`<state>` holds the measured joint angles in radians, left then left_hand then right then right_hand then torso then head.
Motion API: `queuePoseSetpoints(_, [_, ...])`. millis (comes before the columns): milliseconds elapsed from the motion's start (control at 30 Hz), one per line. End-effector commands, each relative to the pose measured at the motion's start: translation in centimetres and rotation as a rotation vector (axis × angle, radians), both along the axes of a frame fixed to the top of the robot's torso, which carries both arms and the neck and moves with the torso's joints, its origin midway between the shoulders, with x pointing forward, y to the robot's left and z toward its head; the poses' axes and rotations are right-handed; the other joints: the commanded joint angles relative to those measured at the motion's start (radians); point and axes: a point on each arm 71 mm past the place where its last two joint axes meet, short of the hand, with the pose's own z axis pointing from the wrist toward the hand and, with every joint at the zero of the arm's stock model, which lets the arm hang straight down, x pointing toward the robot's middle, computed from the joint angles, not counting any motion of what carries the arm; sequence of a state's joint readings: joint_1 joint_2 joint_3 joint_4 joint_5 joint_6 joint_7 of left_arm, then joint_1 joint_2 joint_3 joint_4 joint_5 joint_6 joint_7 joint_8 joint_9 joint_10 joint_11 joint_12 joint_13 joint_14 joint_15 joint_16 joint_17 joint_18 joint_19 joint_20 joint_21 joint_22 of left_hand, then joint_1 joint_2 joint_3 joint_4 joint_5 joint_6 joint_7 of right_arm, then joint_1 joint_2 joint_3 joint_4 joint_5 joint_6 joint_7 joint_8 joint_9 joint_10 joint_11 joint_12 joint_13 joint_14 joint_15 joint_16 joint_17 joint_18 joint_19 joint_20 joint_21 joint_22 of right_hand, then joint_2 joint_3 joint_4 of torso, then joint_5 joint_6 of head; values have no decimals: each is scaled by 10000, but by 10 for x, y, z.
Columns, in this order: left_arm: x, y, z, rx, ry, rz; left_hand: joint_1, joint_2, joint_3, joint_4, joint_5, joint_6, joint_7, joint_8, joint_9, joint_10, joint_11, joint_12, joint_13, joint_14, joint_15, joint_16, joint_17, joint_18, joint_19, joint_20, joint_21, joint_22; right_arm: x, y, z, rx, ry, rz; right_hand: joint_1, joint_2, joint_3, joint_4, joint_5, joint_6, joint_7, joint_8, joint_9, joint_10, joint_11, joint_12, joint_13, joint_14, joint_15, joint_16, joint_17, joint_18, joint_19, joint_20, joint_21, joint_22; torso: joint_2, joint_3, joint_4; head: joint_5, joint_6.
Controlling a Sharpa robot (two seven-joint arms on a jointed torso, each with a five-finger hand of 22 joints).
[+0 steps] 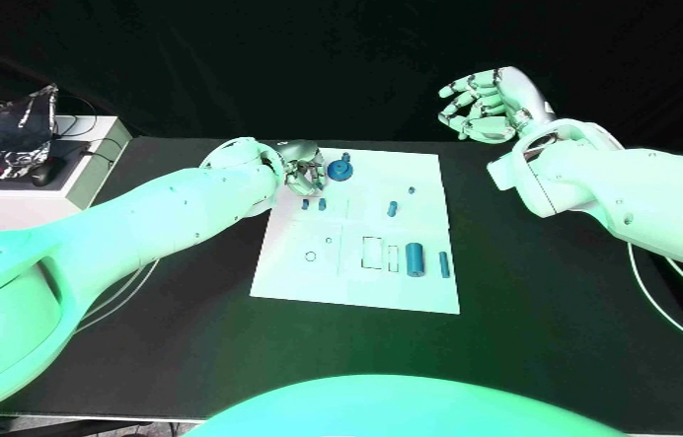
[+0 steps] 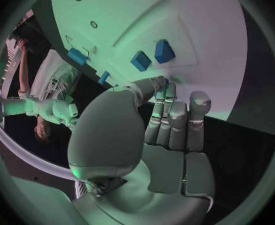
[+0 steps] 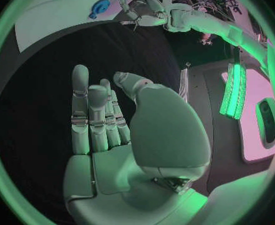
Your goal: Assemble the parts on the task board
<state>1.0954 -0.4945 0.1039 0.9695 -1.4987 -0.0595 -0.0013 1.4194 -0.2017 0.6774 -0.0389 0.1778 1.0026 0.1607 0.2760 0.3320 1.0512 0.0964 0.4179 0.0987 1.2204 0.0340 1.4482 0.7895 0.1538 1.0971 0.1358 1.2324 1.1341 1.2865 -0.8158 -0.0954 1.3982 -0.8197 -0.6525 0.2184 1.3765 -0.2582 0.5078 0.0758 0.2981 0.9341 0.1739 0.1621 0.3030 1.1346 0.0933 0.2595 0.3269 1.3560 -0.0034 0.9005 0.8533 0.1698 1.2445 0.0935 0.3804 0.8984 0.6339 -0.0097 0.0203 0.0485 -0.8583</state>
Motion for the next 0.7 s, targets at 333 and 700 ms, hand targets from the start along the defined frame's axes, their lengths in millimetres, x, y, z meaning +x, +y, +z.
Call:
queuePoseSetpoints(333, [-2, -2, -8, 190, 381, -55, -123, 7, -96, -2, -33, 54, -41, -22, 7, 38, 9, -12, 29, 25, -22, 17, -49, -160, -96, -19, -45, -100, -1, 1, 1, -35, -28, 161, -90, 30, 10, -83, 32, 51, 18, -78, 9, 93, -26, -108, -98, -2, 54, -93, 23, 106, 47, 34, -48, 22, 5, -7, -6, -41, -31])
queuePoseSetpoints(700, [-3, -4, -8, 38, 191, -159, -126, 69, -177, -33, -41, 89, -82, -41, 15, 117, -46, 122, 147, 104, -60, 76, 124, -179, -29, -44, -4, -40, -1, 0, 1, -39, -27, 145, -90, 30, 10, -83, 32, 51, 18, -78, 9, 93, -26, -108, -98, -2, 54, -93, 23, 106, 47, 34, -48, 22, -2, -2, 5, -56, -32])
